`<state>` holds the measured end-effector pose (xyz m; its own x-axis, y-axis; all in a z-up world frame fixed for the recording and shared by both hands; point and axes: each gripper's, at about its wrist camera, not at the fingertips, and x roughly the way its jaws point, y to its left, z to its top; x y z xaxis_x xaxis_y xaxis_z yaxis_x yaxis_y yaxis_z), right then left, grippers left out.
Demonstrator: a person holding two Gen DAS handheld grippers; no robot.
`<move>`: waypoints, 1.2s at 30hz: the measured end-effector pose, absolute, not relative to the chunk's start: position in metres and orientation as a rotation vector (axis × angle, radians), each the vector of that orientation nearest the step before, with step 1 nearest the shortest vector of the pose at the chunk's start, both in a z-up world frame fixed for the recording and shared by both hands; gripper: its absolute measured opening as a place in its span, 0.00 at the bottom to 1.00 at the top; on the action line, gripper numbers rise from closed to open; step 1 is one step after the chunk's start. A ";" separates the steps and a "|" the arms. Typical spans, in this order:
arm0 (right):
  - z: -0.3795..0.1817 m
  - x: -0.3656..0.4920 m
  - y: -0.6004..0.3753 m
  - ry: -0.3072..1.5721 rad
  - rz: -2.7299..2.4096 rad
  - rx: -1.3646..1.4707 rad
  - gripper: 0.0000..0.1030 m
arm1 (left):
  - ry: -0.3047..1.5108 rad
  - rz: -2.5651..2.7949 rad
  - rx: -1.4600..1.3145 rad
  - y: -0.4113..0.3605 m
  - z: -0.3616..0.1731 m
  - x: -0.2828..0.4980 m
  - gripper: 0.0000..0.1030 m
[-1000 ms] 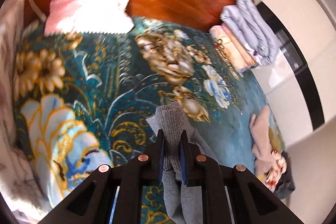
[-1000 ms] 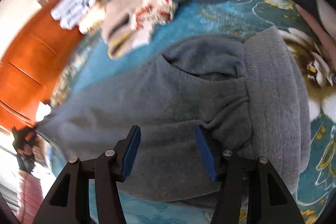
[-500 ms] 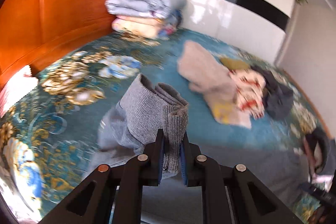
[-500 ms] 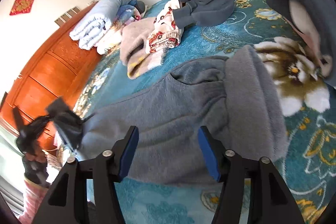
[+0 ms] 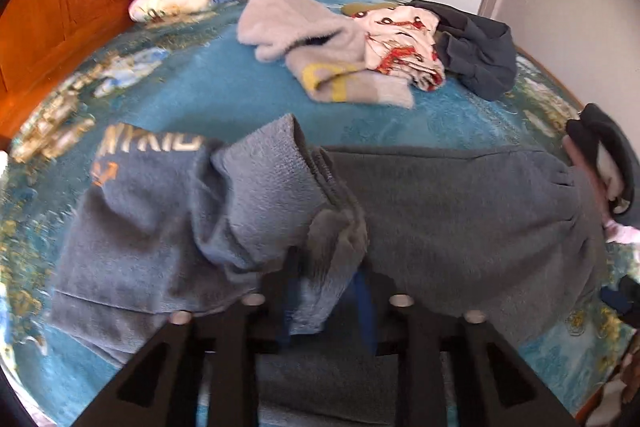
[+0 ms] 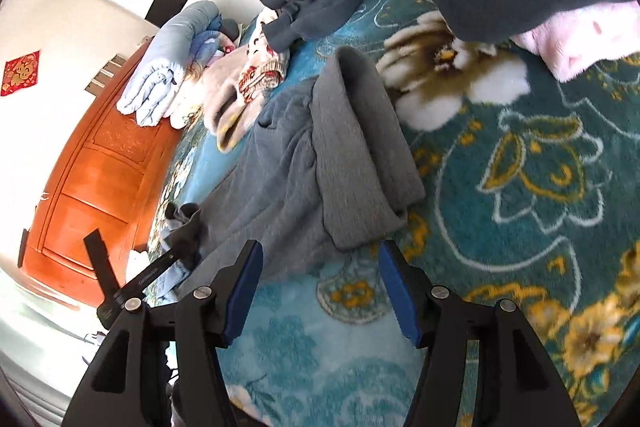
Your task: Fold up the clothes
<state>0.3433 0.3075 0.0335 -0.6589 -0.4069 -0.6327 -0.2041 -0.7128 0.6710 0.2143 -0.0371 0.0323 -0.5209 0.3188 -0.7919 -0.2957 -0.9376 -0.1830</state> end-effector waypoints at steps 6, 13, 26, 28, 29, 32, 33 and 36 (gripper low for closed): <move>0.006 0.337 0.305 -1.254 -2.433 1.295 0.60 | -0.172 2.406 -1.220 -0.043 0.042 0.220 0.64; -0.004 0.323 0.308 -1.442 -2.487 1.122 0.60 | -0.527 2.461 -1.301 -0.086 0.036 0.172 0.69; -0.004 0.305 0.311 -1.505 -2.505 1.142 0.60 | -0.704 2.265 -1.240 -0.123 0.037 0.177 0.73; -0.003 0.301 0.310 -1.526 -2.518 1.138 0.62 | -0.806 2.325 -1.182 -0.153 0.038 0.189 0.73; -0.003 0.299 0.310 -1.533 -2.535 1.133 0.62 | -0.851 2.342 -1.162 -0.166 0.036 0.194 0.73; -0.002 0.298 0.307 -1.604 -2.580 1.131 0.62 | -0.953 2.314 -1.123 -0.192 0.028 0.206 0.73; 0.000 0.298 0.306 -1.629 -2.595 1.132 0.55 | -0.962 2.312 -1.109 -0.199 0.028 0.207 0.73; 0.018 0.293 0.298 -1.550 -2.701 1.199 0.25 | -0.956 2.337 -1.062 -0.220 0.033 0.210 0.73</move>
